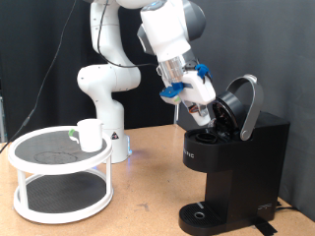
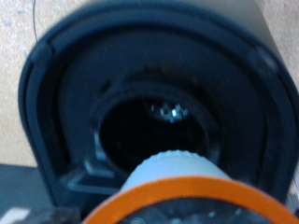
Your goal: Make a cup of coffee with the keurig machine
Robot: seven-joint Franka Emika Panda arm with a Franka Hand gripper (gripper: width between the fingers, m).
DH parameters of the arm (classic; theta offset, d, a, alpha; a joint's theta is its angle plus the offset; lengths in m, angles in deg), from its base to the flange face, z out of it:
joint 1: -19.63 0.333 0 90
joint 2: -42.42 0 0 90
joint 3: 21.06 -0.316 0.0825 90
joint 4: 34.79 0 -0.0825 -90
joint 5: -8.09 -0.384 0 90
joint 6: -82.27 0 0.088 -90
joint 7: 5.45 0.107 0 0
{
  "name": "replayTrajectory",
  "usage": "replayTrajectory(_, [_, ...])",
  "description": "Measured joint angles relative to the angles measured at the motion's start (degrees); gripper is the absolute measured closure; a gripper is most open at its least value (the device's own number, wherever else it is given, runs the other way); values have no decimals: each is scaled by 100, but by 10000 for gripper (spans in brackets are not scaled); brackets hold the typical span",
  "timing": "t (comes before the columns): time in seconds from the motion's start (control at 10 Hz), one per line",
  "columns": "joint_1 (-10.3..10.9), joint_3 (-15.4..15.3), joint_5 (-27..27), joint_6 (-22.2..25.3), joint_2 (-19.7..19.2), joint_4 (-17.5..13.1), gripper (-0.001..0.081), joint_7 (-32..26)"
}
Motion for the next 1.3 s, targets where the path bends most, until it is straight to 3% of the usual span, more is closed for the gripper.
replayTrajectory(0.5, [5,-72,-145,-278,-458,-54,408,-51])
replayTrajectory(1.2, [2,-139,-165,-332,-614,-102,408,-41])
replayTrajectory(1.3, [1,-139,-165,-333,-624,-102,192,-41])
